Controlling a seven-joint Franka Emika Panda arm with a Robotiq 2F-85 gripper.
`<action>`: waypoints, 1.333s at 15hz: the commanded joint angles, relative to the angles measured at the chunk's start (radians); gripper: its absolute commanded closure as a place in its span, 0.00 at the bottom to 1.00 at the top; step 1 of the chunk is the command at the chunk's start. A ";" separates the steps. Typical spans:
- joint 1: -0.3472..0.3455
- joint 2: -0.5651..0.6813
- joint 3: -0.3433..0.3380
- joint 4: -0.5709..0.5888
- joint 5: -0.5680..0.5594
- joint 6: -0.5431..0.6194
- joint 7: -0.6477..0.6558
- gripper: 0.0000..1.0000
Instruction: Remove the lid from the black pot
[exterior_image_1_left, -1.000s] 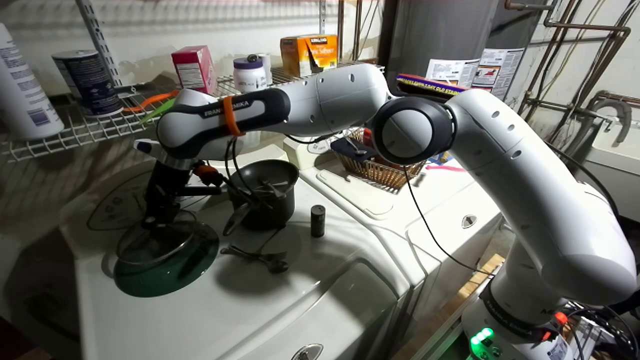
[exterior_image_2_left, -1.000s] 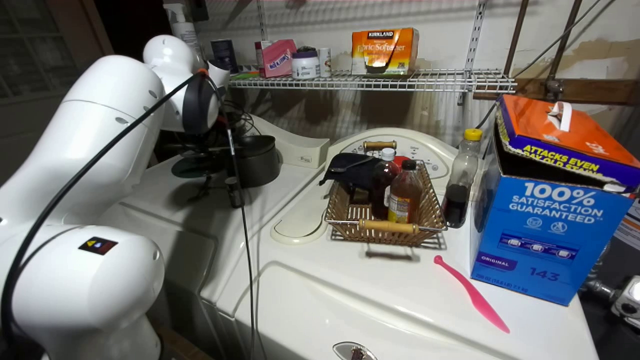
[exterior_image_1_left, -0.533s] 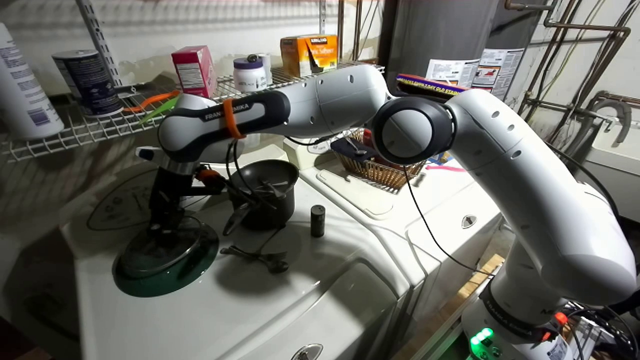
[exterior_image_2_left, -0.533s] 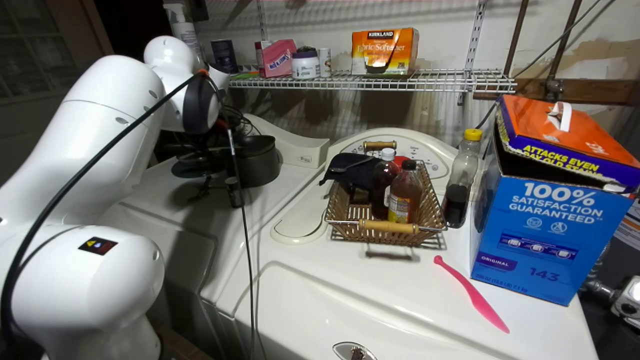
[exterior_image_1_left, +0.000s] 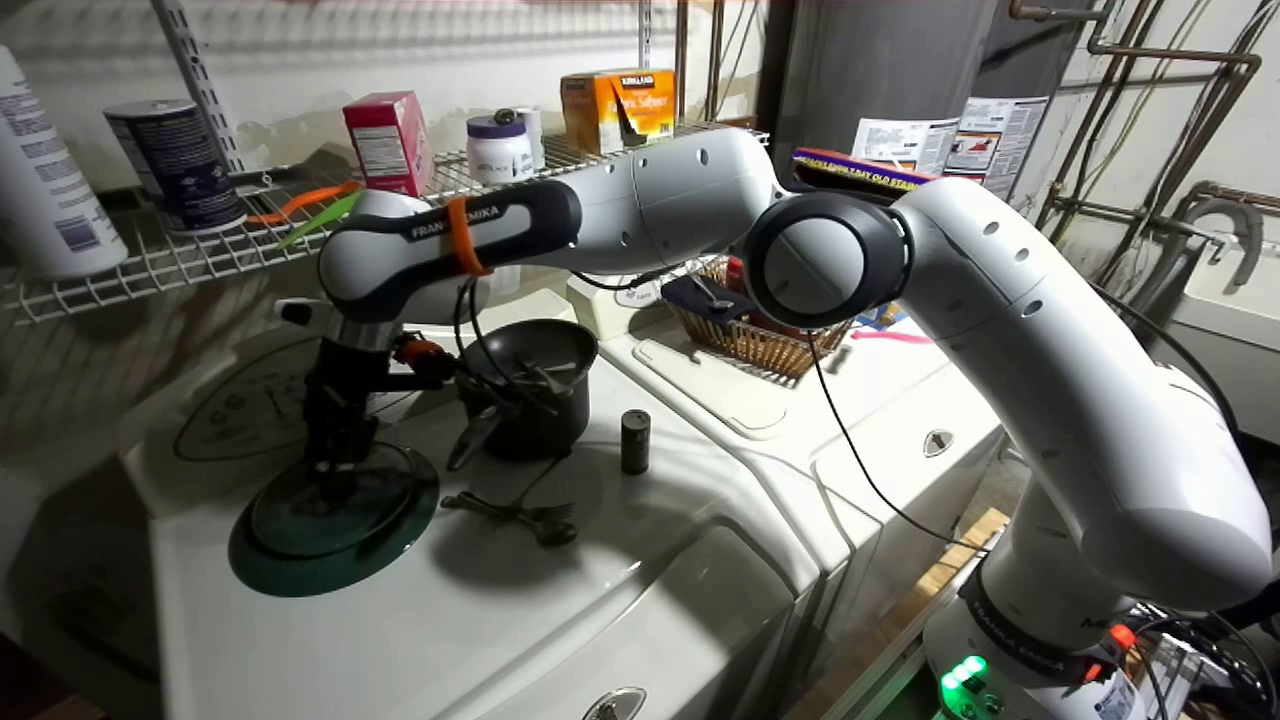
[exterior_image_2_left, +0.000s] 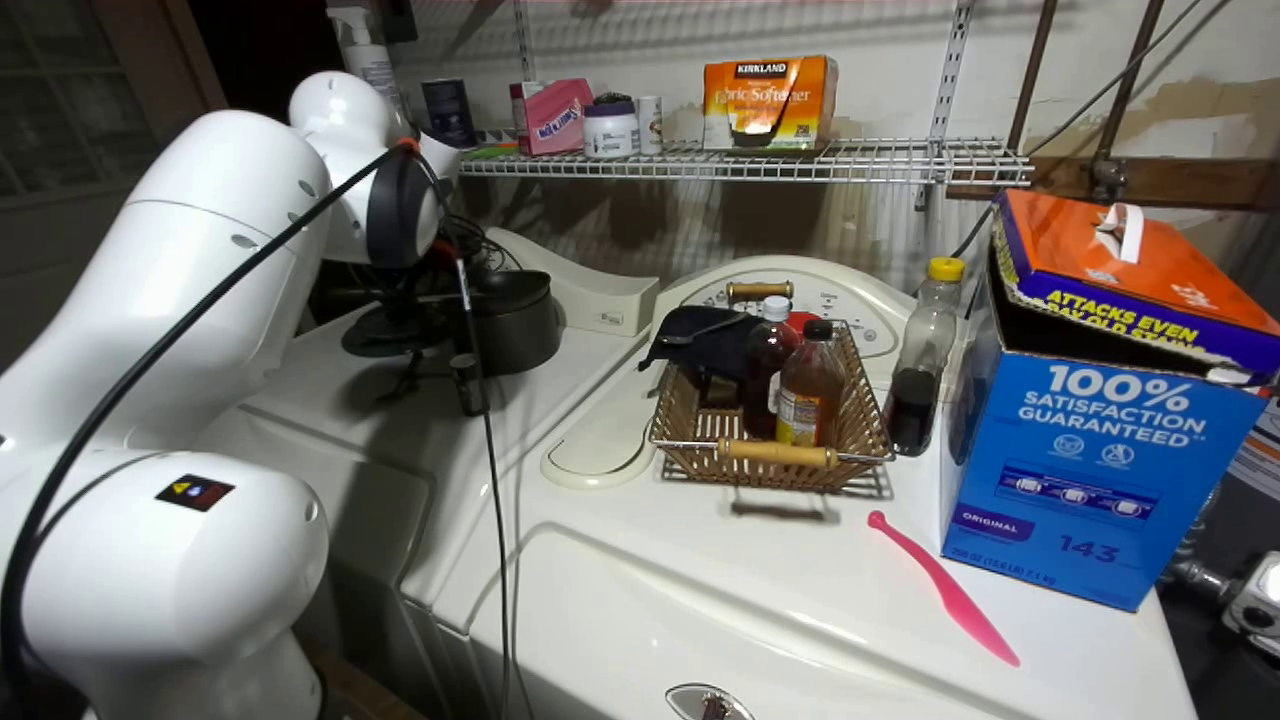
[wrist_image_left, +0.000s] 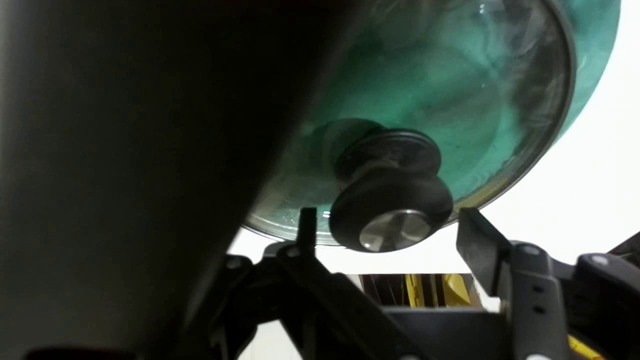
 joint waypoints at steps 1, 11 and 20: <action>-0.011 -0.019 0.007 -0.008 0.001 -0.027 -0.018 0.00; -0.025 -0.127 0.070 -0.081 0.115 -0.027 0.132 0.00; 0.024 -0.349 0.095 -0.226 0.207 -0.055 0.666 0.00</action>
